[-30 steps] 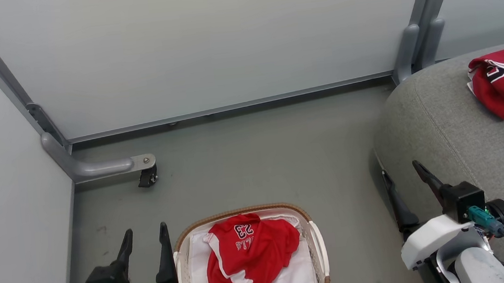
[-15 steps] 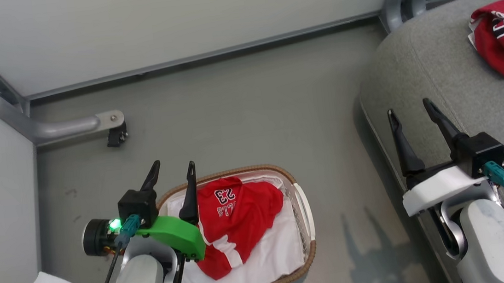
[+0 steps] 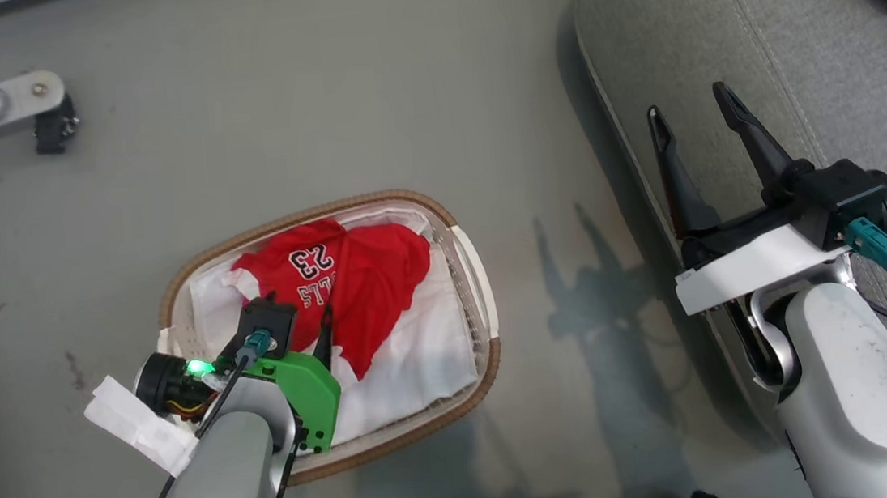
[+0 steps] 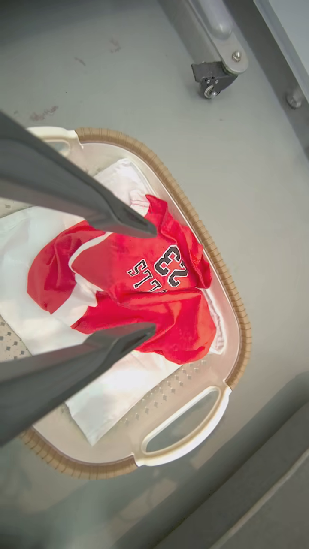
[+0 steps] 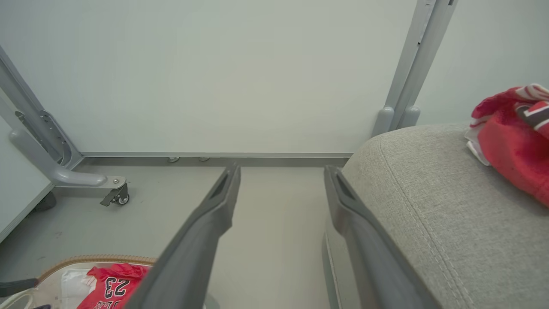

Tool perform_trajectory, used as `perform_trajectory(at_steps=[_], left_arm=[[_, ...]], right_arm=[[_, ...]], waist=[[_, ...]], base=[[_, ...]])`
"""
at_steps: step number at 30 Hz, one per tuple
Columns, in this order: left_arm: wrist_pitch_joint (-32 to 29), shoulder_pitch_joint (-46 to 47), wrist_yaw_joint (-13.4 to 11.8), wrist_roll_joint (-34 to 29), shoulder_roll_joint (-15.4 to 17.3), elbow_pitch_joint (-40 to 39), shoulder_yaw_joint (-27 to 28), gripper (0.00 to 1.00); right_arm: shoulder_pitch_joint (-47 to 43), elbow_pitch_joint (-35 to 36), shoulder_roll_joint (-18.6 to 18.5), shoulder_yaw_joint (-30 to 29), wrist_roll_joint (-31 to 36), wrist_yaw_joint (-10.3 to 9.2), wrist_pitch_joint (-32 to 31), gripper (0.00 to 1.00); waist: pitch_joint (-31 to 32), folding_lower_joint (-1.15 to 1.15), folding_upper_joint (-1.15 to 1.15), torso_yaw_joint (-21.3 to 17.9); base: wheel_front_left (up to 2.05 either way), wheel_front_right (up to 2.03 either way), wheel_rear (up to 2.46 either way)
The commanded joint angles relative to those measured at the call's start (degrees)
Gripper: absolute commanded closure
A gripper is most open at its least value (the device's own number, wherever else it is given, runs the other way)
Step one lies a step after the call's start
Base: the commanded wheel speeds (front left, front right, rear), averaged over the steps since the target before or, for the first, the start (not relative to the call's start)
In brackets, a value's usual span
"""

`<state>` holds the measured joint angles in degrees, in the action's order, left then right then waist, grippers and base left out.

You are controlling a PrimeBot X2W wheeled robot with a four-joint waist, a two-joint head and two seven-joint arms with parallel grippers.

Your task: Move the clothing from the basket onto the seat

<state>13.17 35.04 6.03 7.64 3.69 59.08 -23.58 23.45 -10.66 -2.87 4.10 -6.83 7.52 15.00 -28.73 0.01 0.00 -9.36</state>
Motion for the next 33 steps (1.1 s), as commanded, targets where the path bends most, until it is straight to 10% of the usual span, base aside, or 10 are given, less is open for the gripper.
perform_trajectory(at_steps=[1,20,21,23,33], left_arm=[[-0.3,2.0,-0.4,-0.5,1.0,1.7,-0.4,0.0],[-0.5,11.5,-4.1,-2.3,7.9,12.4,-2.4,0.0],[-0.4,11.9,-4.2,-2.2,7.9,12.5,-2.4,0.22],[-0.2,12.3,-4.0,-2.1,7.5,12.6,-2.4,1.0],[1.8,9.1,-3.6,0.3,5.1,11.6,-1.9,1.0]], right_arm=[[1.3,0.5,0.0,0.6,-0.7,-0.06,0.3,0.0],[6.8,3.7,0.0,4.8,-6.1,-0.07,0.3,0.0],[6.9,3.6,0.0,4.8,-6.1,-0.07,0.3,0.0],[6.9,3.4,0.0,4.6,-6.1,-0.07,0.3,0.0],[5.5,1.8,-0.1,4.0,-4.3,-0.07,0.3,0.0]], waist=[[-9.2,-0.01,0.0,-6.8],[-20.7,-0.01,0.0,-12.1],[-20.8,-0.01,0.0,-12.1],[-20.8,-0.01,0.0,-11.9],[-15.9,-0.01,0.0,-9.1]], base=[[0.0,0.0,0.0],[0.0,0.0,0.0],[0.0,0.0,0.0],[0.0,0.0,0.0],[0.0,0.0,0.0]])
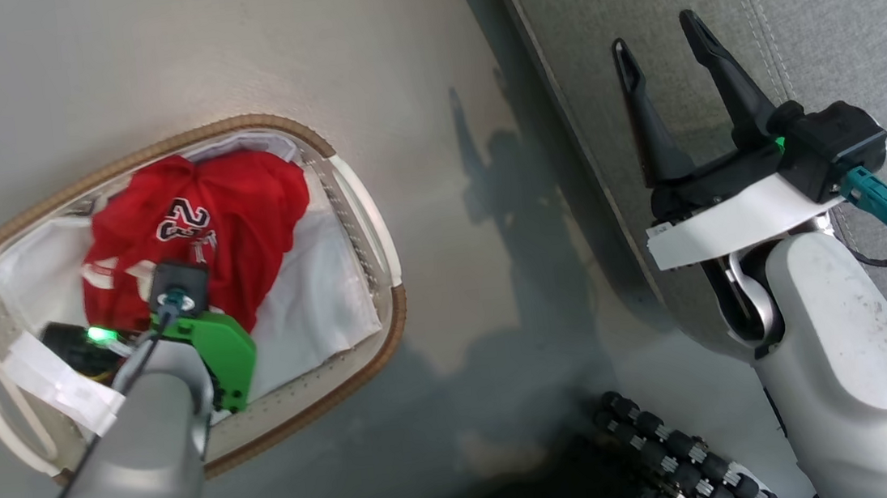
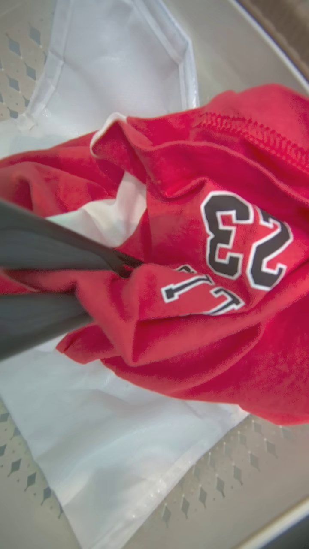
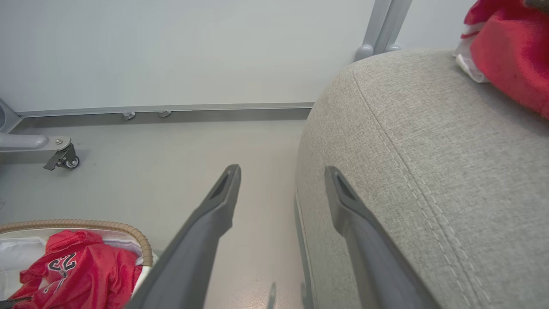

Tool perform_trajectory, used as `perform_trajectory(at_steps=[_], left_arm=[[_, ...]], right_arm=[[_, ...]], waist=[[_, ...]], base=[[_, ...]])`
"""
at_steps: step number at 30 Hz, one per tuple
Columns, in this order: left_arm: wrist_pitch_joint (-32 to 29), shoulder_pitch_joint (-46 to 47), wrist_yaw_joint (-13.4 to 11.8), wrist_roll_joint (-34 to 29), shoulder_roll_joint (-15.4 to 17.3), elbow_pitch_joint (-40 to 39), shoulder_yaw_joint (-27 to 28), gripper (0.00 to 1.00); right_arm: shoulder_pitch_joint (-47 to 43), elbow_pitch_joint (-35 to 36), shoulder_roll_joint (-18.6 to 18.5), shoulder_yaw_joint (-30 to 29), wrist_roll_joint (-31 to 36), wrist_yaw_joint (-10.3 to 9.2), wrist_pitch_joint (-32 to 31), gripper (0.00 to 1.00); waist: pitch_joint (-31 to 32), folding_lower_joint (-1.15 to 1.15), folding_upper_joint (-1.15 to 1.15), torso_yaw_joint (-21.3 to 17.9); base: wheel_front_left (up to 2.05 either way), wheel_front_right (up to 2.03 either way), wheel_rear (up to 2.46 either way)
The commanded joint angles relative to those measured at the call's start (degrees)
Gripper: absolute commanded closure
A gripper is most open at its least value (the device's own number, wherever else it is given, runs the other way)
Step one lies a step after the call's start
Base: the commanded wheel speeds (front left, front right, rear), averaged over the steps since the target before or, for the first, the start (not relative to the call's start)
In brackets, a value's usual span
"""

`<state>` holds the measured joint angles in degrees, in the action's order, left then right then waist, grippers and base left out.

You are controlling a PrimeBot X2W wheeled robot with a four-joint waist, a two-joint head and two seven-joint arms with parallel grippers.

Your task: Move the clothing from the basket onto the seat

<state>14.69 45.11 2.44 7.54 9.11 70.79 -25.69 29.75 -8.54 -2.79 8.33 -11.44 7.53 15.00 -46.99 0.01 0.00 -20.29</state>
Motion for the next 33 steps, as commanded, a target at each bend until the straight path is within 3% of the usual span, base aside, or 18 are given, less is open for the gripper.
perform_trajectory(at_steps=[1,8,18,25,33], left_arm=[[0.4,-1.6,0.2,0.8,-0.8,-0.8,0.3,1.0],[0.5,-7.4,1.6,1.3,-1.3,-10.7,0.0,1.0],[0.5,-16.6,2.9,0.4,-0.4,-26.9,-0.4,1.0],[0.5,-18.0,4.4,-1.7,2.2,-34.4,-4.0,1.0],[0.5,-12.9,5.1,0.0,4.6,-37.0,-11.8,1.0]], right_arm=[[-1.2,-0.5,-0.2,-0.5,0.8,-0.08,0.3,0.0],[-3.7,-2.1,-0.2,-2.1,3.6,-0.08,0.3,0.0],[-10.5,-5.2,-0.2,-4.7,8.0,-0.08,0.3,0.0],[-16.2,-7.2,-0.2,-5.3,10.0,-0.08,0.3,0.0],[-20.7,-8.6,-0.2,-3.9,10.6,-0.08,0.3,0.0]], waist=[[3.4,-0.01,0.0,2.4],[10.4,-0.01,0.0,6.0],[25.4,-0.01,0.0,11.1],[36.7,-0.01,0.0,12.9],[46.5,-0.01,0.0,13.6]], base=[[0.0,0.0,0.0],[0.0,0.0,0.0],[0.0,0.0,0.0],[0.0,0.0,0.0],[0.0,0.0,0.0]])
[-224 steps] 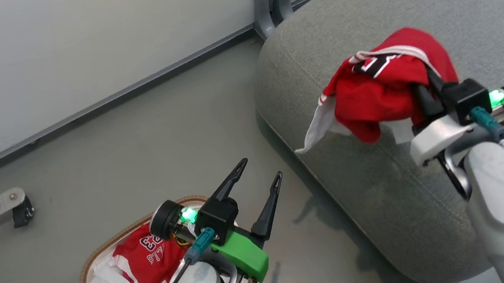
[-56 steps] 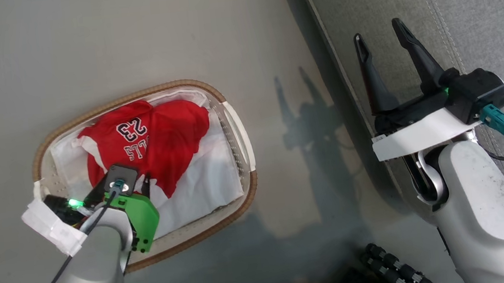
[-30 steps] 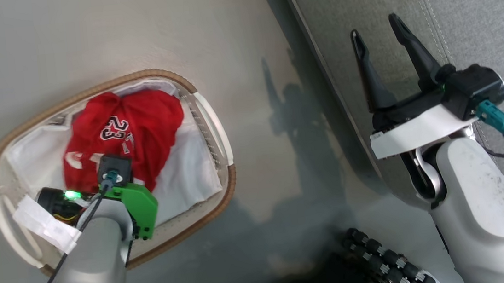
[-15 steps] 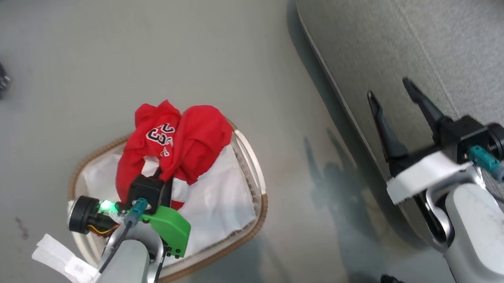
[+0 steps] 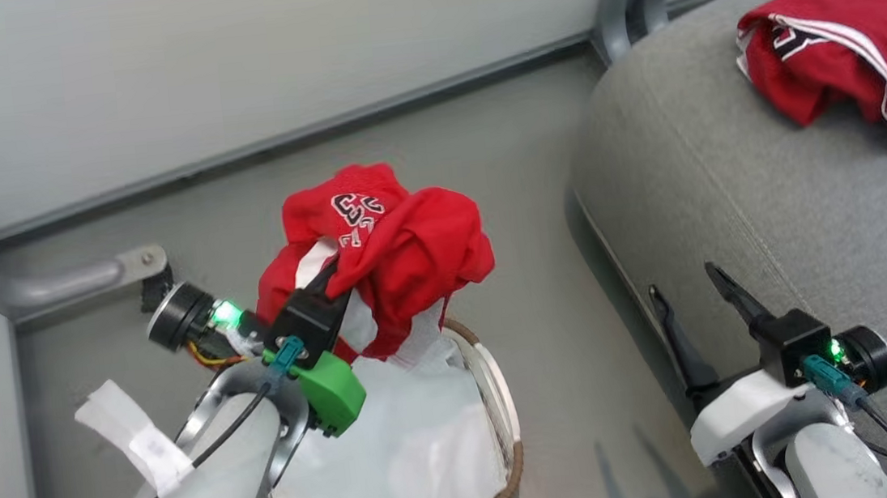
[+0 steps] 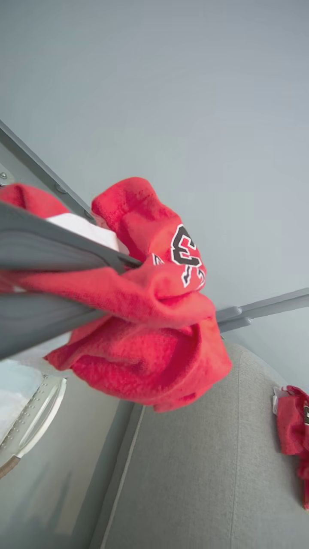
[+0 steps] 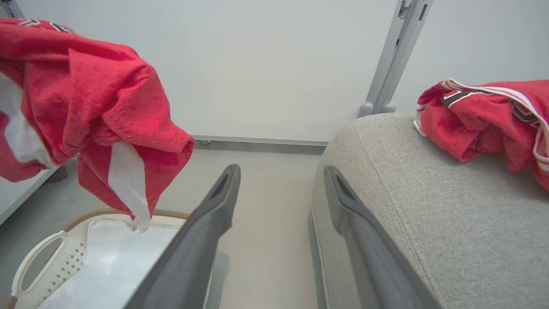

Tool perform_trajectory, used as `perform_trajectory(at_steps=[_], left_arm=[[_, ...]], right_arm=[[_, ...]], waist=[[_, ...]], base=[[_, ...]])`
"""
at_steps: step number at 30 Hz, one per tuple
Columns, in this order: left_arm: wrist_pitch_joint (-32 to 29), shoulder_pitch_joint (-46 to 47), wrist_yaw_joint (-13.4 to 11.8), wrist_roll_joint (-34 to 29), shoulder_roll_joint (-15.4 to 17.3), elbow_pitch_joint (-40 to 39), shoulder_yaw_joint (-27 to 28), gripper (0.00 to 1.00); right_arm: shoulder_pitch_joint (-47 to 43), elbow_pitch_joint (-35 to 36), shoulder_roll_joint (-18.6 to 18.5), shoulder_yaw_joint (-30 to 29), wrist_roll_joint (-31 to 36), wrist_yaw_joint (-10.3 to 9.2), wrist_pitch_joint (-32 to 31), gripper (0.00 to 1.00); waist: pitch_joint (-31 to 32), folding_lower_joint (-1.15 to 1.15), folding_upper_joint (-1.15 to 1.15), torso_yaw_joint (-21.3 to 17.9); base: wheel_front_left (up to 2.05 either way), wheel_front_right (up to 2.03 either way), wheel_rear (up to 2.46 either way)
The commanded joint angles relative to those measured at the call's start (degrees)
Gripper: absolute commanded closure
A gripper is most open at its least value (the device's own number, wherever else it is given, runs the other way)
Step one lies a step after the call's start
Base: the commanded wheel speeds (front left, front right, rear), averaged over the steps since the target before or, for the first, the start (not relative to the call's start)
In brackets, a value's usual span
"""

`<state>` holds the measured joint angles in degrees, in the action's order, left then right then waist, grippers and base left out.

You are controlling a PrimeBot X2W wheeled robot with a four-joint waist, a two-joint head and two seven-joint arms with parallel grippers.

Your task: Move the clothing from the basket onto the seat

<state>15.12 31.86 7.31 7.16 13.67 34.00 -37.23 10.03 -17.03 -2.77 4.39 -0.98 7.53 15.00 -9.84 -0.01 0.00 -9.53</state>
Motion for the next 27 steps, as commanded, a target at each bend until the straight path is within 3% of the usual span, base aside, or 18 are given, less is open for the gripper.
perform_trajectory(at_steps=[1,9,17,27], left_arm=[[0.0,1.8,0.2,1.2,0.4,-0.8,-1.8,1.0],[0.0,12.7,0.2,7.2,2.9,-3.1,-12.7,1.0],[0.0,18.3,0.1,11.8,2.7,-3.3,-17.4,1.0],[0.0,20.1,0.1,14.0,2.5,-5.3,-21.1,1.0]], right_arm=[[-1.0,-0.2,-0.2,0.4,0.2,-0.07,0.3,0.0],[0.9,-0.4,-0.2,3.6,-0.9,-0.08,0.3,0.0],[2.6,-1.2,-0.2,6.3,-1.7,-0.08,0.3,0.0],[7.5,-5.1,-0.2,9.3,2.2,-0.08,0.3,0.0]], waist=[[9.9,0.01,0.0,2.9],[12.3,0.01,0.0,3.4],[13.1,0.01,0.0,3.5],[12.9,0.01,0.0,4.5]], base=[[0.0,0.0,0.0],[0.0,0.0,0.0],[0.0,0.0,0.0],[0.0,0.0,0.0]])
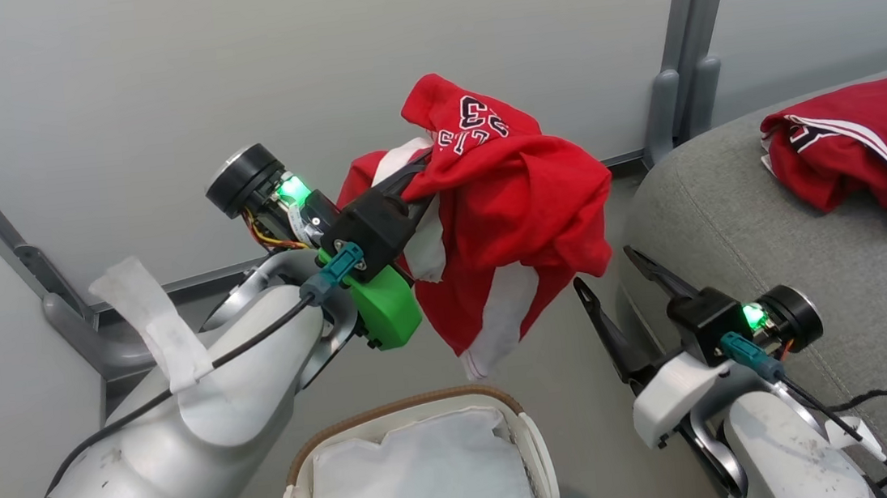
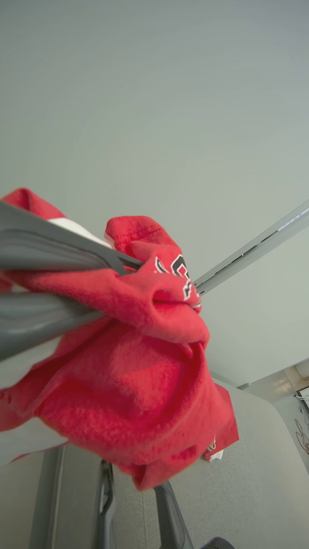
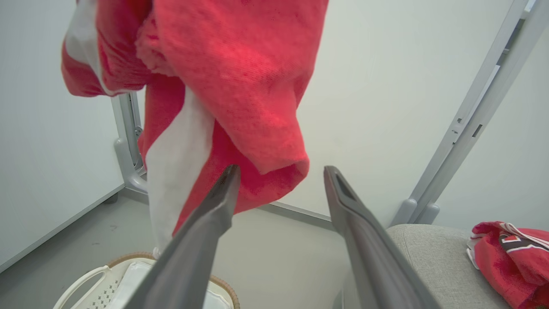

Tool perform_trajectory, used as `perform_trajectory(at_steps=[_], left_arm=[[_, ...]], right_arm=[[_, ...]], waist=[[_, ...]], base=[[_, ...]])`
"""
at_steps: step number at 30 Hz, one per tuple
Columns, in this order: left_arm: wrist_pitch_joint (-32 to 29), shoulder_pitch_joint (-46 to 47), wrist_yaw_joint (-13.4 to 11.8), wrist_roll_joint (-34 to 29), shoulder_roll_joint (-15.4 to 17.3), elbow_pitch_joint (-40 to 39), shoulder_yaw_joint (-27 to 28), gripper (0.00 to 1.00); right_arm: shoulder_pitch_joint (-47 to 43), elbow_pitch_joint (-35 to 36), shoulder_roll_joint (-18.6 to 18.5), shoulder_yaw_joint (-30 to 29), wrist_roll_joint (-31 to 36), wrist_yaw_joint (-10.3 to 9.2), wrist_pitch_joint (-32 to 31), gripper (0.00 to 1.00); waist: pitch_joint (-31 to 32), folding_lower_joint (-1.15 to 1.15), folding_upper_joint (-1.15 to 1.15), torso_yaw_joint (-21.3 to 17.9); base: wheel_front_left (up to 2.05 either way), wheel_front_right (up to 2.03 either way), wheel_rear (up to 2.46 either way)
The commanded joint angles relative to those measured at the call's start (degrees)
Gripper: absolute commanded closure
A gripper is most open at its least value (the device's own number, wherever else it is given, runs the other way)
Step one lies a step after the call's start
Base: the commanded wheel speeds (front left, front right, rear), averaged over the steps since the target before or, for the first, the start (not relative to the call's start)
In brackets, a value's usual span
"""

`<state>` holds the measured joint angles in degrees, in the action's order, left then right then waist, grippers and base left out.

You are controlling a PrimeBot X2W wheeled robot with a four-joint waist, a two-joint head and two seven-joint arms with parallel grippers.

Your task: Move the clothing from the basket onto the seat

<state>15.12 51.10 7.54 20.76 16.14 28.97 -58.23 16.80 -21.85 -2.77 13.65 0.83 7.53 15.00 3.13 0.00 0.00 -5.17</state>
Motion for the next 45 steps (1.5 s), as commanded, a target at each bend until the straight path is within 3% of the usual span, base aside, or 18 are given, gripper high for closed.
perform_trajectory(at_steps=[1,12,13,16,27,28,29,30,37,45], left_arm=[[0.0,0.9,-0.1,0.4,-0.1,-0.4,-0.3,1.0],[0.0,-2.3,-0.1,2.3,-0.6,-2.8,-1.7,1.0],[0.0,-2.7,-0.2,2.4,-0.6,-2.9,-1.7,1.0],[0.0,-4.2,-0.5,2.8,-0.7,-3.0,-1.5,1.0],[0.0,-12.0,-2.6,5.6,-1.6,-3.5,2.2,1.0],[0.0,-12.8,-2.9,5.9,-1.8,-3.7,2.9,0.86],[0.0,-14.1,-3.4,6.4,-2.3,-4.0,4.1,0.6],[0.0,-15.0,-3.6,6.4,-2.6,-4.1,4.7,0.0],[0.0,-22.7,-4.9,6.9,-6.0,-4.9,10.5,0.0],[0.0,-31.4,-3.6,4.9,-9.7,-3.5,14.7,0.0]], right_arm=[[1.4,-0.8,-0.2,0.4,0.6,-0.08,0.3,0.0],[9.9,-4.6,-0.2,3.4,0.4,-0.08,0.3,0.0],[10.4,-4.7,-0.2,3.7,0.3,-0.08,0.3,0.5],[11.6,-5.2,-0.2,4.7,-0.1,-0.07,0.3,1.0],[11.1,-4.3,-0.2,4.9,-0.8,-0.08,0.3,1.0],[11.0,-4.2,-0.2,4.8,-0.8,-0.08,0.3,1.0],[11.0,-4.1,-0.2,4.5,-0.8,-0.08,0.3,1.0],[10.9,-4.0,-0.2,4.2,-0.7,-0.08,0.3,1.0],[10.4,-3.6,-0.2,1.4,0.7,-0.08,0.3,1.0],[9.3,-3.3,-0.2,-1.2,2.4,-0.08,0.3,1.0]], waist=[[-0.1,0.0,0.0,0.3],[-0.4,0.0,0.0,1.6],[-0.4,0.0,0.0,1.7],[-0.5,0.0,0.0,1.9],[-0.5,0.0,0.0,1.8],[-0.5,0.0,0.0,1.7],[-0.5,0.0,0.0,1.7],[-0.5,0.0,0.0,1.7],[-0.6,0.0,0.0,1.7],[-1.0,0.0,0.0,1.3]], base=[[0.0,0.0,0.0],[0.0,0.0,0.0],[0.0,0.0,0.0],[0.0,0.0,0.0],[0.0,0.0,0.0],[0.0,0.0,0.0],[0.0,0.0,0.0],[0.0,0.0,0.0],[0.0,0.0,0.0],[0.0,0.0,0.0]])
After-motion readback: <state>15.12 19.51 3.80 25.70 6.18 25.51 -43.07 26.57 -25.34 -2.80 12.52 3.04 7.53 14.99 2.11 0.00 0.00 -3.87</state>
